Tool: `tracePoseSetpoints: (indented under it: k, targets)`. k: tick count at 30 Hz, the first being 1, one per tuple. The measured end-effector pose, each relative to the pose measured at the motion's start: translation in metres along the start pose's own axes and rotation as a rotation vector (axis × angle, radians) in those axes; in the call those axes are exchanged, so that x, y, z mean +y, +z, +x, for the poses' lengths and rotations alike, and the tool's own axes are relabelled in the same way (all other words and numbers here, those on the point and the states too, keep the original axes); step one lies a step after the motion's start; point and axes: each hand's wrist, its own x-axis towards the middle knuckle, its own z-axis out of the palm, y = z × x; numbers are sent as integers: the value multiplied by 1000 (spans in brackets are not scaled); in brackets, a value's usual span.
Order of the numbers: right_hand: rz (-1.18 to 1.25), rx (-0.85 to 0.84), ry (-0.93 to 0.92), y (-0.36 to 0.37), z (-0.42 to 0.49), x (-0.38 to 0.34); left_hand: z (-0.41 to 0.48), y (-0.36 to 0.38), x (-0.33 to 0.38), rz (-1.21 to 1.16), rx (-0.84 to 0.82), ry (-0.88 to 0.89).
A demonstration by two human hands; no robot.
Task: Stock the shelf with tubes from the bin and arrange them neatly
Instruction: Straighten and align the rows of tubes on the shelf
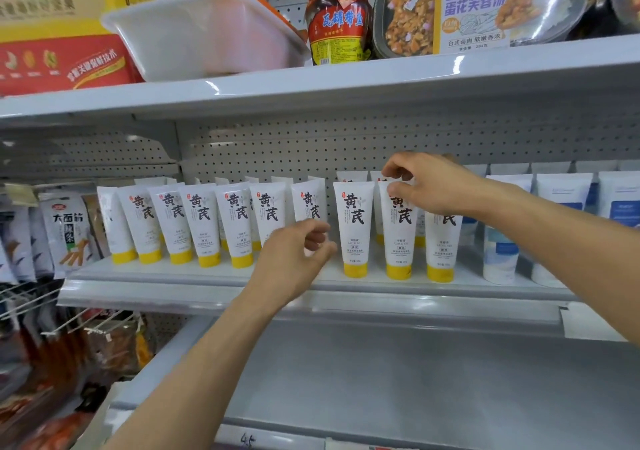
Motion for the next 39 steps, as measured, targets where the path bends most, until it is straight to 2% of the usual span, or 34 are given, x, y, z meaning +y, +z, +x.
tracePoseSetpoints:
  k: [4,9,15,22,27,30,35,39]
  targets:
    - [66,50,-67,-6,8,-4,22,-36,1,-51,75,94]
    - [105,0,-144,-15,33,-14,69,-78,-16,-21,32,138]
    - [109,-80,-153,-17,81,-32,136,-107,-49,106,-229,180]
    - [32,-242,-122,-5,133,-53,192,-102,-71,294,-530,276]
    - [-184,-329,-60,8,159,-55,218,-83,-66,160,-583,303]
    - [-300,-432,33,14,165,-48,228,-66,-56,85,-684,341]
    - [-259,-490,84,24,166,-35,232,-45,-48,93,-896,399]
    - [-164,-473,57,33,169,-28,231,-33,-47,73,-868,389]
